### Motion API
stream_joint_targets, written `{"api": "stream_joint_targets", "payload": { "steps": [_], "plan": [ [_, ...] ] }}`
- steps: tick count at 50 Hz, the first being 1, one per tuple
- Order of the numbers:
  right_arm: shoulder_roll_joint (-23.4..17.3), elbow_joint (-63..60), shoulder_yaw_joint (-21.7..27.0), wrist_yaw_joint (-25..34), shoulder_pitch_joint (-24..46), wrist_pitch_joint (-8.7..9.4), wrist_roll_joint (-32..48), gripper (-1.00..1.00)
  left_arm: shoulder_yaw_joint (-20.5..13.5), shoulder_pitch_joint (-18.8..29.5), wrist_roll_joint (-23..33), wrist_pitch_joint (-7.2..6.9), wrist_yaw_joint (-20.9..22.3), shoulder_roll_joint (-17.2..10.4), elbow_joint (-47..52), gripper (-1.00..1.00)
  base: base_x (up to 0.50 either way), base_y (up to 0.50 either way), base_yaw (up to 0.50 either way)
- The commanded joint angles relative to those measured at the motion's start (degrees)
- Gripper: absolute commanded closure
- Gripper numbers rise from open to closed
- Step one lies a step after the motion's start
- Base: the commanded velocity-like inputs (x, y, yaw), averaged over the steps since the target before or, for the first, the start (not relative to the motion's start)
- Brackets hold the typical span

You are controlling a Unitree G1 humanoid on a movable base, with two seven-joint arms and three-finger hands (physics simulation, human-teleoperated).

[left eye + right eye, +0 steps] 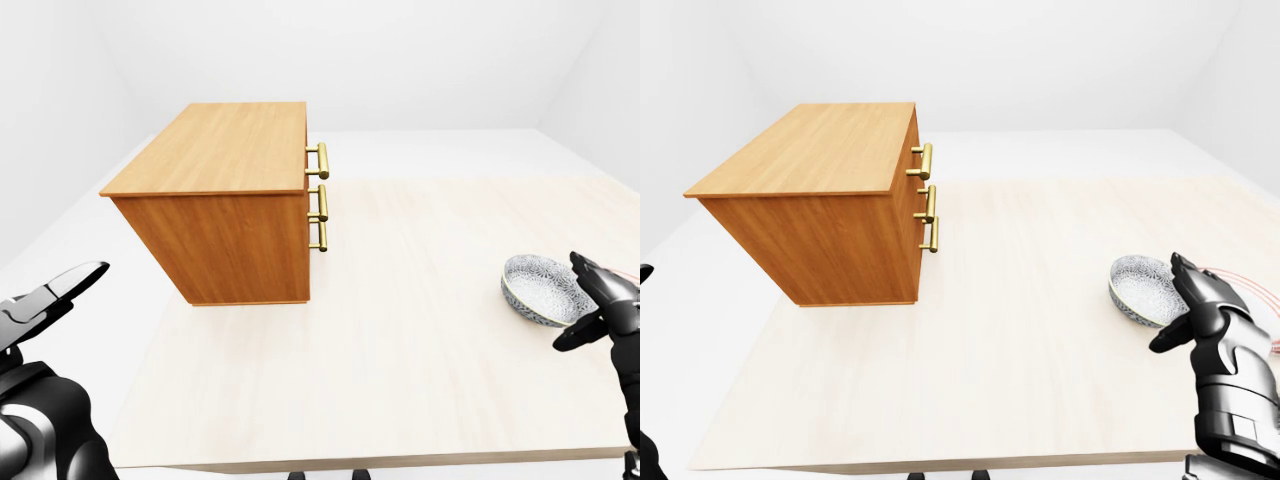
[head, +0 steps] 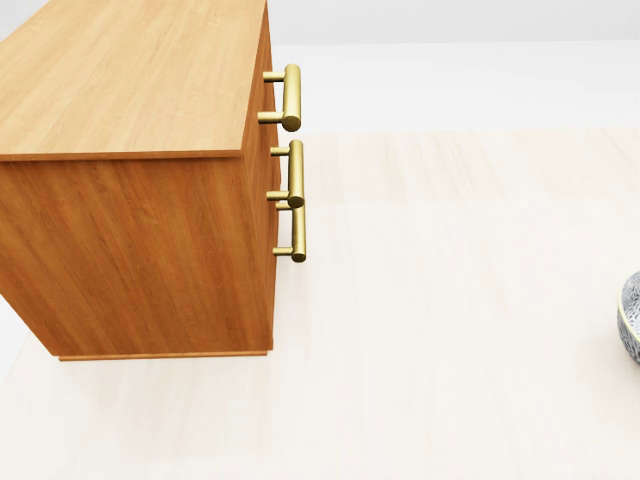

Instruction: Put the bowl on top of the cabinet.

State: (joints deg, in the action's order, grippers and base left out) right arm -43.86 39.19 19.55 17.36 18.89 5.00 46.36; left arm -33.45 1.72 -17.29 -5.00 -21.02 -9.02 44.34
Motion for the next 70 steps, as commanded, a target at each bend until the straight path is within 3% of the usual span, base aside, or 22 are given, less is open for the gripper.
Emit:
{"api": "stream_joint_targets", "payload": {
  "steps": [1,12,27,39,50,70],
  "plan": [
    [1.73,1.39,-2.86,-0.74,2.8,0.0,0.97,-1.0,-0.09,0.06,-0.21,0.0,-0.12,-0.14,-0.01,-1.0,0.0,0.0,0.0],
    [2.24,5.01,-4.05,-2.33,4.46,0.0,0.93,-1.0,-0.26,-0.07,-0.29,0.0,-0.09,-0.11,0.18,-1.0,0.0,0.0,0.0],
    [3.08,13.63,-7.07,-7.0,6.4,-2.33,-0.58,-1.0,-0.13,-0.08,-0.09,0.0,0.13,-0.05,-0.37,-1.0,0.0,0.0,0.0],
    [3.28,14.92,-8.02,-7.73,6.8,-2.65,-1.05,-1.0,-0.04,-0.14,-0.02,0.0,0.16,0.02,-0.48,-1.0,0.0,0.0,0.0],
    [3.88,23.1,-10.47,-11.49,9.23,-5.25,-1.44,-1.0,-0.2,-0.16,-0.22,0.0,0.1,-0.01,-0.21,-1.0,0.0,0.0,0.0],
    [5.9,33.26,-13.79,-13.76,11.88,-8.06,-4.07,-1.0,-0.59,0.22,-0.81,0.0,-0.23,-0.48,-0.02,-1.0,0.0,0.0,0.0]
  ]
}}
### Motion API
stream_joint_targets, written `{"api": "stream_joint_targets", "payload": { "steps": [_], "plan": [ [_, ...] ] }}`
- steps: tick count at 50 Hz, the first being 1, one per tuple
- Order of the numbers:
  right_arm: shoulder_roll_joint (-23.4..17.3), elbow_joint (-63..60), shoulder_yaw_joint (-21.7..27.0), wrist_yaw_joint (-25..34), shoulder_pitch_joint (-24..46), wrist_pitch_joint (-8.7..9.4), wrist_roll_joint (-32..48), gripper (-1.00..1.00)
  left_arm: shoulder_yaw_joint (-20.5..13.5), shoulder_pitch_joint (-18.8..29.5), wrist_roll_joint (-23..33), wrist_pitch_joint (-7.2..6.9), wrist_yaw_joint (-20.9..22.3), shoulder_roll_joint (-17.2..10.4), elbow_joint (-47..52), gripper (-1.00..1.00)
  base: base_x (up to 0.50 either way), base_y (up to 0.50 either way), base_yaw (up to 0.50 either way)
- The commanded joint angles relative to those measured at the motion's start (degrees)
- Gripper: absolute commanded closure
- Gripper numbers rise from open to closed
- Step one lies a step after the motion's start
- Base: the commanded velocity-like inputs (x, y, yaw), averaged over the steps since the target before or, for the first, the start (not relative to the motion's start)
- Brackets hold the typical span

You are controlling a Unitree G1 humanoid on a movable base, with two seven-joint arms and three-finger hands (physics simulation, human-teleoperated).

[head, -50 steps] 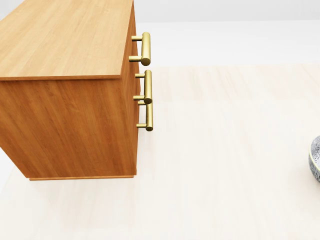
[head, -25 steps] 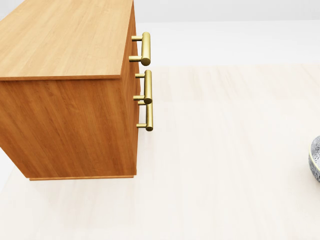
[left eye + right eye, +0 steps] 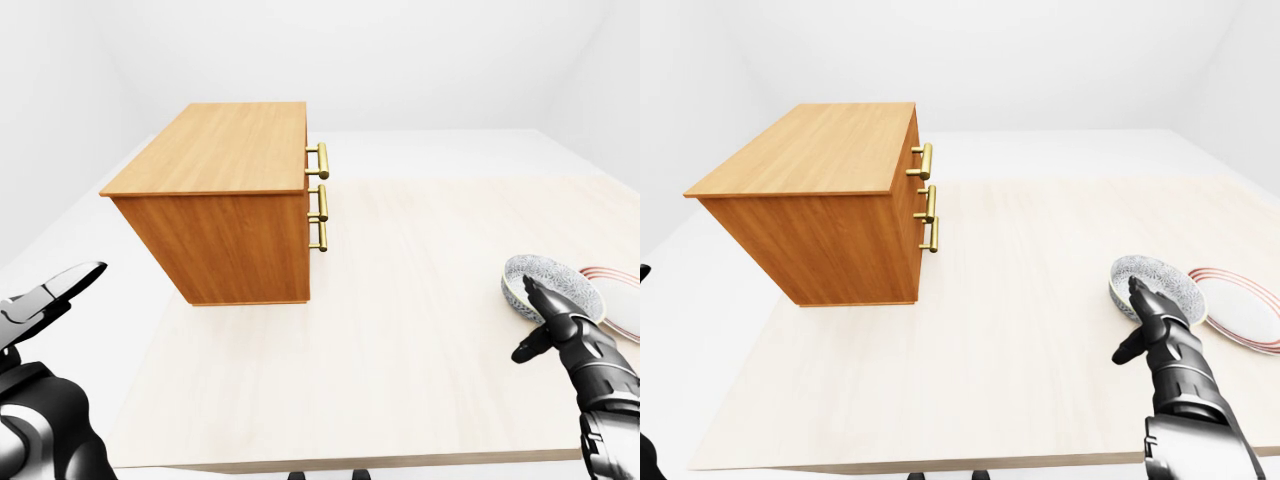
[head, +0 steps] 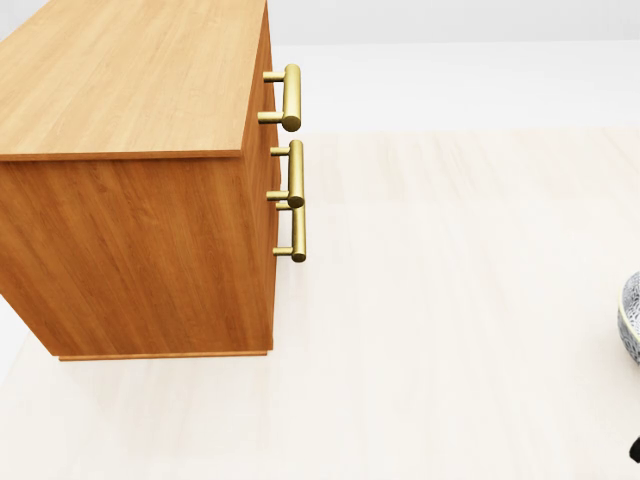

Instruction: Put the bowl on top of the cabinet.

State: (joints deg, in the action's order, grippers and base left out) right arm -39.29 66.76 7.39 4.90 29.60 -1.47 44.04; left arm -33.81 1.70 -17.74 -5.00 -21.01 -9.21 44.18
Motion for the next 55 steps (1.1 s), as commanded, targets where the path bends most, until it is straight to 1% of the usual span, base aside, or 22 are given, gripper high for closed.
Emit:
{"api": "stream_joint_targets", "payload": {
  "steps": [1,3,4,5,6,16,24,27,31,33,35,36,38,39,40,42,43,44,45,49,51,55],
  "plan": [
    [1.47,6.02,-1.73,-1.44,0.87,-1.75,-2.0,-1.0,-0.18,0.26,-0.32,0.0,-0.27,-0.32,0.14,-1.0,0.0,0.0,0.0],
    [1.44,6.22,-1.93,-1.58,0.53,-1.87,-2.27,-1.0,-0.21,0.27,-0.37,0.0,-0.3,-0.36,0.19,-1.0,0.0,0.0,0.0],
    [1.34,6.11,-1.76,-1.33,0.39,-2.11,-2.72,-0.79,-0.29,0.31,-0.45,0.0,-0.33,-0.41,0.25,-1.0,0.0,0.0,0.0],
    [1.23,6.05,-1.76,-1.38,0.34,-2.17,-2.86,0.51,-0.25,0.32,-0.41,0.0,-0.33,-0.41,0.19,-1.0,0.0,0.0,0.0],
    [1.15,6.01,-1.8,-1.43,0.29,-2.25,-2.95,1.0,-0.17,0.31,-0.34,0.0,-0.31,-0.38,0.1,-1.0,0.0,0.0,0.0],
    [1.28,6.19,-1.69,-1.12,0.05,-3.51,-4.27,1.0,0.07,0.15,-0.06,0.0,-0.11,-0.16,-0.28,-1.0,0.0,0.0,0.0],
    [0.21,5.82,-1.24,-0.49,-0.16,-3.52,-5.22,1.0,0.43,0.0,0.33,0.0,0.05,0.1,-0.48,-1.0,0.0,0.0,0.0],
    [-1.02,4.49,-1.09,0.36,1.2,-2.22,-5.01,1.0,0.47,-0.02,0.37,0.0,0.06,0.12,-0.37,-1.0,0.0,0.0,0.0],
    [-4.23,0.46,-0.33,3.84,4.88,0.81,-3.74,1.0,0.59,0.01,0.53,0.0,0.08,0.18,-0.61,-1.0,0.0,0.0,0.0],
    [-6.35,-2.96,1.03,7.87,8.63,3.32,-3.98,1.0,1.01,-0.17,0.88,0.0,0.15,0.43,-0.54,-1.0,0.0,0.0,0.0],
    [-7.34,-5.47,1.23,10.06,11.21,5.15,-2.74,1.0,1.04,-0.11,0.91,0.0,0.17,0.42,-0.51,-1.0,0.0,0.0,0.0],
    [-8.12,-6.73,1.17,11.92,14.26,6.47,-1.77,1.0,0.91,-0.1,0.8,0.0,0.18,0.38,-0.4,-1.0,0.0,0.0,0.0],
    [-9.63,-7.23,-0.51,15.96,23.01,6.47,2.29,1.0,0.83,0.02,0.72,0.0,0.12,0.28,-0.39,-1.0,0.0,0.0,0.0],
    [-9.82,-6.4,-0.88,16.3,25.8,6.47,3.85,1.0,0.83,0.01,0.71,0.0,0.12,0.28,-0.36,-1.0,0.0,0.0,0.0],
    [-10.33,-5.35,-2.86,17.3,29.64,6.47,7.43,1.0,0.78,0.04,0.68,0.0,0.11,0.24,-0.35,-1.0,0.0,0.0,0.0],
    [-10.65,-3.31,-3.89,19.16,35.31,6.47,11.73,1.0,0.56,0.06,0.44,0.0,0.06,0.14,-0.06,-1.0,0.0,0.0,0.0],
    [-10.54,-2.91,-3.5,19.12,35.69,6.47,12.35,1.0,0.55,0.06,0.43,0.0,0.05,0.13,-0.03,-1.0,0.0,0.0,0.0],
    [-11.37,-0.8,-7.09,22.26,44.81,6.47,18.06,1.0,0.81,0.08,0.66,0.0,-0.01,0.19,0.03,-1.0,0.0,0.0,0.0],
    [-11.01,1.15,-8.46,23.4,50.83,6.47,21.85,1.0,0.97,0.05,0.76,0.0,0.02,0.26,0.06,-1.0,0.0,0.0,0.0],
    [-8.06,3.79,-8.39,24.05,59.46,6.47,28.51,1.0,1.13,0.05,0.83,0.0,0.08,0.37,0.12,-1.0,0.0,0.0,0.0],
    [-5.01,5.04,-9.25,24.27,63.29,6.47,31.85,1.0,1.08,-0.03,0.74,0.0,0.15,0.43,0.25,-1.0,0.0,0.0,0.0],
    [0.29,6.51,-9.44,23.81,67.01,6.47,35.53,1.0,1.01,0.14,0.7,0.0,0.1,0.32,0.14,-1.0,0.0,0.0,0.0]
  ]
}}
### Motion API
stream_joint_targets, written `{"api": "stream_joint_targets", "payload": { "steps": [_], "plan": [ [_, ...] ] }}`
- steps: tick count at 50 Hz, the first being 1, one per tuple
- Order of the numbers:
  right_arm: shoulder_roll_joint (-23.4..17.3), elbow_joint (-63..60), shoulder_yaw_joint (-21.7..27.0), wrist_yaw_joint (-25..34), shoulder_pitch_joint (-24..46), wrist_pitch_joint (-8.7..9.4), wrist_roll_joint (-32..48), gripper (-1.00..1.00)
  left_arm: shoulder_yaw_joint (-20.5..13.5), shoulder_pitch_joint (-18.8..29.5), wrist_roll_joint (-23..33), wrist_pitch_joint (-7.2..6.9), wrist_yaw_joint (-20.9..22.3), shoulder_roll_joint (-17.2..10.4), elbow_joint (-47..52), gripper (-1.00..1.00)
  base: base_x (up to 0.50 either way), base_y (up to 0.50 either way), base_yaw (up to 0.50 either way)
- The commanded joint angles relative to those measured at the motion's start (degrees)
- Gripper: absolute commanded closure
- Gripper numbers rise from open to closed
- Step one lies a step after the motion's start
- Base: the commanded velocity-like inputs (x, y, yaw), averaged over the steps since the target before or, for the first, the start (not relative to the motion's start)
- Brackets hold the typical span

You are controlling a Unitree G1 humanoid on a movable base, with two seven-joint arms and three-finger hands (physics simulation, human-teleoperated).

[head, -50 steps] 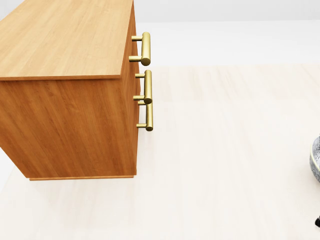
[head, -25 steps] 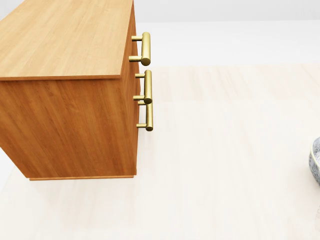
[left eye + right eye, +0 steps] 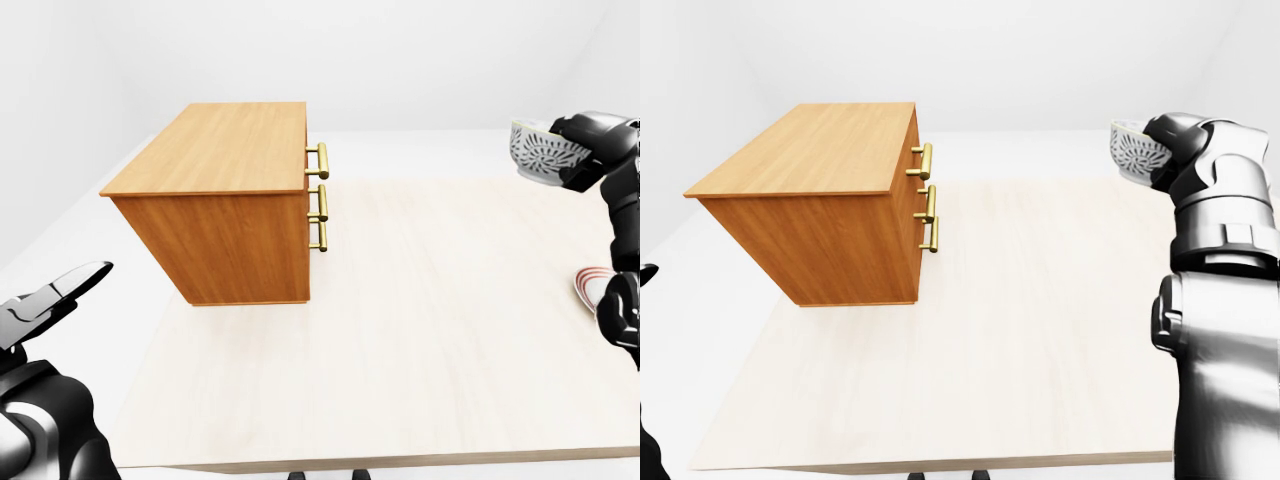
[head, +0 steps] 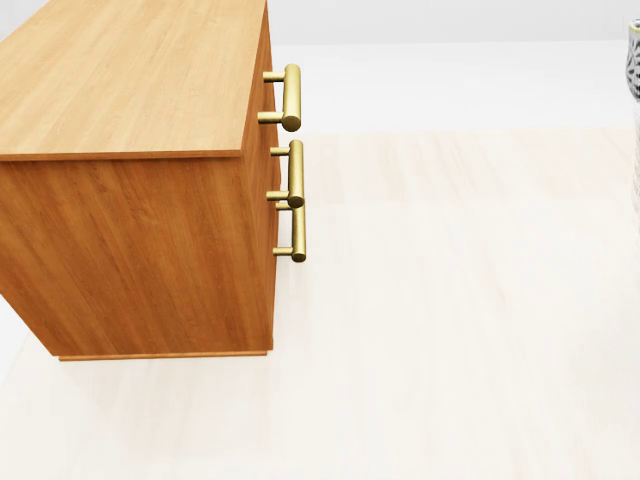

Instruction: Put the bowl on top of the cabinet.

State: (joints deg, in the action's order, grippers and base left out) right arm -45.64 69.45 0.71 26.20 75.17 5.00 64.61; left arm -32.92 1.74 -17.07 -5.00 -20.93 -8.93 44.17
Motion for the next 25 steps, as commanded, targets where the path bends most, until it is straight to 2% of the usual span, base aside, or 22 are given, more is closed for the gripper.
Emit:
{"api": "stream_joint_targets", "payload": {
  "steps": [1,4,6,11,12,15,17,20,25],
  "plan": [
    [8.12,4.19,-3.24,1.57,21.8,0.0,16.25,1.0,0.23,0.08,0.17,0.0,0.05,0.07,0.08,-1.0,0.0,0.0,0.0],
    [13.37,5.34,-3.88,0.49,23.03,0.0,18.85,1.0,0.33,0.16,-0.42,0.0,-0.05,0.12,0.74,-1.0,0.0,0.0,0.0],
    [14.75,5.58,-3.65,0.21,23.35,0.0,19.76,1.0,0.45,0.28,-0.37,0.0,-0.23,-0.02,1.26,-1.0,0.0,0.0,0.0],
    [23.35,6.48,-2.72,-2.13,24.43,0.0,19.74,1.0,0.71,0.47,-0.13,0.0,-0.14,-0.05,1.15,-1.0,0.0,0.0,0.0],
    [23.4,6.49,-2.66,-2.14,24.43,0.0,19.74,1.0,0.71,0.47,-0.13,0.0,-0.13,-0.04,1.15,-1.0,0.0,0.0,0.0],
    [27.56,6.65,-2.41,-3.36,24.9,0.0,19.03,1.0,0.42,0.48,-0.47,0.0,-0.11,-0.09,1.41,-1.0,0.0,0.0,0.0],
    [27.61,6.69,-2.45,-3.42,24.94,0.0,18.9,1.0,0.4,0.48,-0.5,0.0,-0.11,-0.1,1.42,-1.0,0.0,0.0,0.0],
    [33.66,6.59,-2.97,-5.62,25.93,0.0,18.15,1.0,1.68,0.11,0.27,0.0,0.18,0.53,1.07,-1.0,0.0,0.0,0.0],
    [36.61,6.59,-3.27,-6.81,27.01,0.0,17.24,1.0,1.02,0.27,-0.42,0.0,0.06,0.34,1.56,-1.0,0.0,0.0,0.0]
  ]
}}
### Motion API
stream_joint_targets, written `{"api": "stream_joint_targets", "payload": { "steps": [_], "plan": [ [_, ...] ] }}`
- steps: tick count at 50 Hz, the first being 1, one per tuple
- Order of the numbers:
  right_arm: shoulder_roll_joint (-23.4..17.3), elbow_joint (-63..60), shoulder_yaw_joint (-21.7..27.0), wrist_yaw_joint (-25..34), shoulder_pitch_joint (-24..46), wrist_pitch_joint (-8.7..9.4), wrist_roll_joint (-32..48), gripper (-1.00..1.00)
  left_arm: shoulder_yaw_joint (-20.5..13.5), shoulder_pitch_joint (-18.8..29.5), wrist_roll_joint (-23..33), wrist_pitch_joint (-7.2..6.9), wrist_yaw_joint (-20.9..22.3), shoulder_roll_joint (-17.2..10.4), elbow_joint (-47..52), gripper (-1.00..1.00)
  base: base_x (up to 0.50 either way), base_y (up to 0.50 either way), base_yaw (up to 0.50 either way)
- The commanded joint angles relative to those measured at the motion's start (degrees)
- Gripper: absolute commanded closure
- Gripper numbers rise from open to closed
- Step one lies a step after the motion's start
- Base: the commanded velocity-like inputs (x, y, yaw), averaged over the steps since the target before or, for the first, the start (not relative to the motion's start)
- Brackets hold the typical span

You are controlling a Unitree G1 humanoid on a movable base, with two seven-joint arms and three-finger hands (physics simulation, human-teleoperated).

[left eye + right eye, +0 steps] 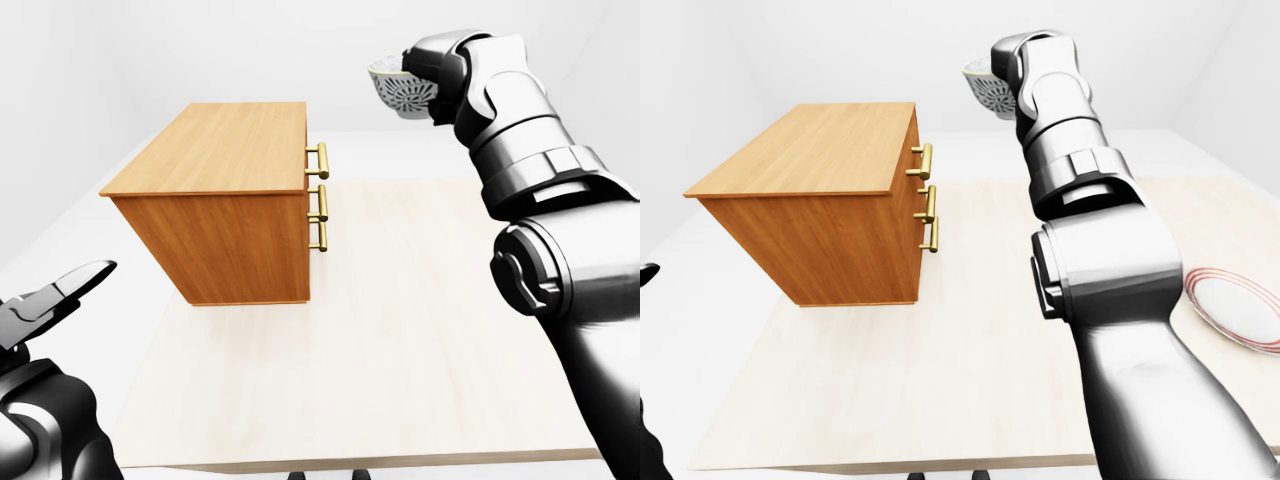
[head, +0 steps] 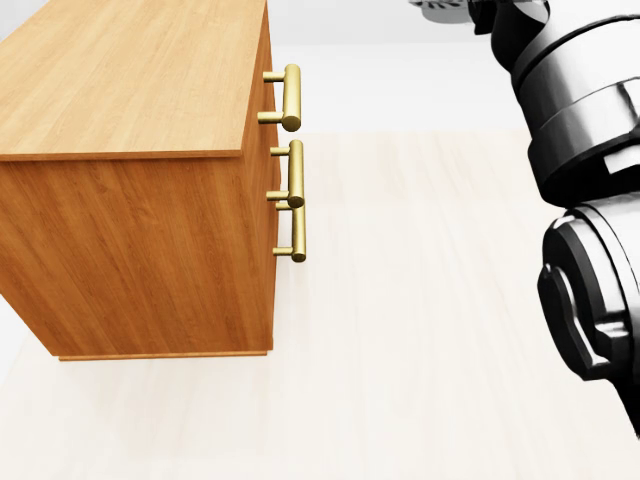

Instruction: Put the bowl on top of the cabinet.

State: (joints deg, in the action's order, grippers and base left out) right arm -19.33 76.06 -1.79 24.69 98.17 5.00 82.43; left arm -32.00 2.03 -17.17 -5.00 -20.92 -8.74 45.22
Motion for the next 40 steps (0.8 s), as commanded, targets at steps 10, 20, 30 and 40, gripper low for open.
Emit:
{"api": "stream_joint_targets", "payload": {
  "steps": [10,20,30,40],
  "plan": [
    [12.35,0.01,-1.26,-6.41,6.48,0.0,-1.91,1.0,0.36,-0.03,-0.24,0.0,0.07,0.26,0.16,-1.0,0.0,0.0,0.0],
    [13.24,-0.15,-1.97,-7.08,9.93,0.0,-1.3,1.0,0.55,-0.19,-0.07,0.0,0.21,0.4,-0.08,-1.0,0.0,0.0,0.0],
    [15.87,-0.4,-2.0,-9.93,9.51,0.0,-1.71,1.0,0.88,-0.24,0.11,0.0,0.21,0.55,0.0,-1.0,0.0,0.0,0.0],
    [19.82,-0.87,-1.4,-11.79,7.11,0.0,-5.23,1.0,1.02,-0.32,0.25,0.0,0.34,0.7,-0.39,-1.0,0.0,0.0,0.0]
  ]
}}
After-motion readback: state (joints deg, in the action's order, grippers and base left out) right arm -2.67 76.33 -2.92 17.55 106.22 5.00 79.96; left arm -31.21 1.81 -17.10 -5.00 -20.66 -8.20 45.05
